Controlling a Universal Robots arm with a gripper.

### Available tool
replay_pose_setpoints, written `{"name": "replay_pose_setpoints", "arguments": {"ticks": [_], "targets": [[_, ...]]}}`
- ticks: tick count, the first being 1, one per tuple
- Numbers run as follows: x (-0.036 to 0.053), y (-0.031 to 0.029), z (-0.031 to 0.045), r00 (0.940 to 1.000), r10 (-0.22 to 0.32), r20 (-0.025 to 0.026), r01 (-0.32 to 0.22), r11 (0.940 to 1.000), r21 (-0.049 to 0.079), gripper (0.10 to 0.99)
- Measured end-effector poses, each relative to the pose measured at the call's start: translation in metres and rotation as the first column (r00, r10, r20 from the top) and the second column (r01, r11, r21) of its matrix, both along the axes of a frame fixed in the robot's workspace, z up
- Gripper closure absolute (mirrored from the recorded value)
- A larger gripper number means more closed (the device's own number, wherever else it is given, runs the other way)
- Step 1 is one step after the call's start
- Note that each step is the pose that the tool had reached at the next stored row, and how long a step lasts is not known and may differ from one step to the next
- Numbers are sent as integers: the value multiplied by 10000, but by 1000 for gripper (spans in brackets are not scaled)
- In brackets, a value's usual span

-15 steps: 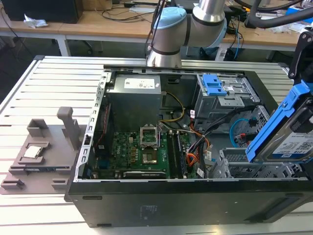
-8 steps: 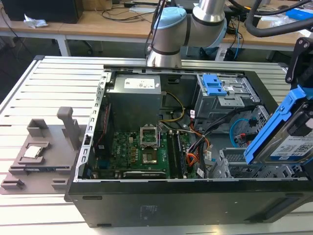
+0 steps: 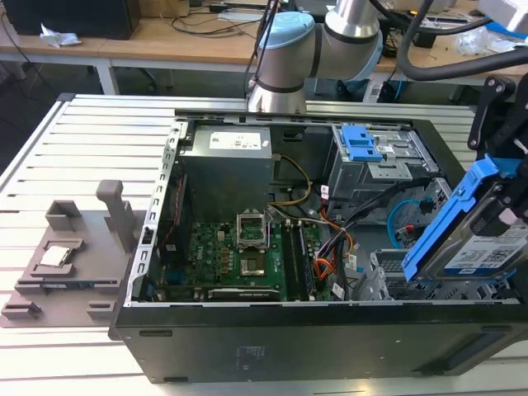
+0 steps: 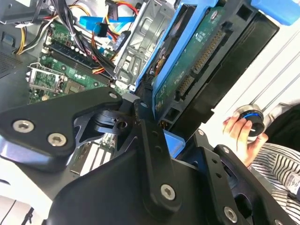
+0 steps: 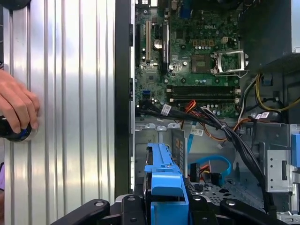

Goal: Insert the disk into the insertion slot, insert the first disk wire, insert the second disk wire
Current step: 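Insert the disk into the insertion slot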

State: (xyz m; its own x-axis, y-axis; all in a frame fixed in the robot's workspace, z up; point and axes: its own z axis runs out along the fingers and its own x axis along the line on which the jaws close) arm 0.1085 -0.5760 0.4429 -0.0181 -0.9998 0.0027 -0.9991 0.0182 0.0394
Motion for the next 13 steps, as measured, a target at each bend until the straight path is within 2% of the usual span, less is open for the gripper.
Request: {"name": "replay_pose_setpoints", "arguments": {"ticks": [4, 9, 13], "targets": [[-90, 50, -11, 10000, 0, 1, 0, 10000, 3, 722], [-114, 133, -37, 10000, 1, 1, -1, 9999, 105, 722], [-117, 184, -96, 10000, 1, 1, -1, 9998, 174, 722]]}}
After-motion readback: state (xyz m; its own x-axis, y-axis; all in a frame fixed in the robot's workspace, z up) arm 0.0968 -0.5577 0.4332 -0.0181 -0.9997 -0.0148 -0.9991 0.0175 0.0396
